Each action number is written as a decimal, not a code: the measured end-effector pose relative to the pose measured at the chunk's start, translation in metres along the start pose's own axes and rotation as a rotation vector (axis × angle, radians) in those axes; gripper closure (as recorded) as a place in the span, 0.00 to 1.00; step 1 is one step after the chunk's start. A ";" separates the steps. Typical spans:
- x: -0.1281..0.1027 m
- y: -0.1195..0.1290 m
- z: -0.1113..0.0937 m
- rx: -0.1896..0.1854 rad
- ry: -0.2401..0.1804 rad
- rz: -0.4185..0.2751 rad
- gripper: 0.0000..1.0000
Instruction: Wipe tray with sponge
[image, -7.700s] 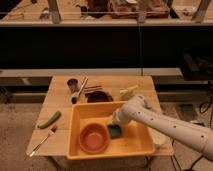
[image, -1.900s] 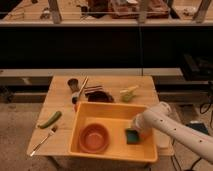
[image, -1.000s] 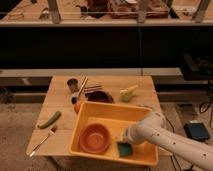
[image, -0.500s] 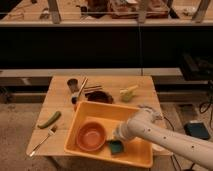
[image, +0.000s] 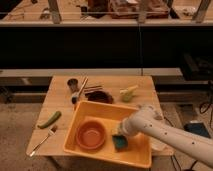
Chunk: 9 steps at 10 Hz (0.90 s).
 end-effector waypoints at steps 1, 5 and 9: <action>0.007 0.019 -0.005 -0.017 0.015 0.028 1.00; 0.006 0.049 -0.011 -0.063 0.032 0.110 1.00; -0.015 0.045 -0.024 -0.068 0.043 0.141 1.00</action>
